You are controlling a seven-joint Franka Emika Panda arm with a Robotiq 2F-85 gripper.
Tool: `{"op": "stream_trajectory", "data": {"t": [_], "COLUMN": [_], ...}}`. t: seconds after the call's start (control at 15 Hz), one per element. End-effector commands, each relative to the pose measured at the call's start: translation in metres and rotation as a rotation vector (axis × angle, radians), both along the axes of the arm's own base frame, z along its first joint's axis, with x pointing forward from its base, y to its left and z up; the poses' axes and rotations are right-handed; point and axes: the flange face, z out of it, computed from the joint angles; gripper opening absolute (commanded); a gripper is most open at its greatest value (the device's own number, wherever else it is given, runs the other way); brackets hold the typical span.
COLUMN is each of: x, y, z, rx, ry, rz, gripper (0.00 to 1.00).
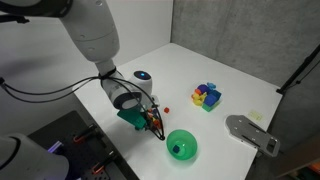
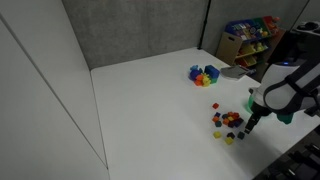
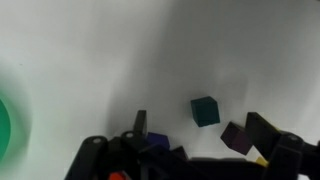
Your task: Pick up one small blue block and put it in the green bowl
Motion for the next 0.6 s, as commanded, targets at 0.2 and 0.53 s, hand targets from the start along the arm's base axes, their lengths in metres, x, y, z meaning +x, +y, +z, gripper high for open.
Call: {"op": "stream_trajectory", "data": {"t": [0.2,0.53], "x": [0.012,0.010], "y": [0.015,0.026], "z": [-0.031,-0.043], "rx": [-0.020,-0.024], "ry": [-0.003,0.020], "rz": [0.055,0.069], "gripper": [1.00,0.64]}}
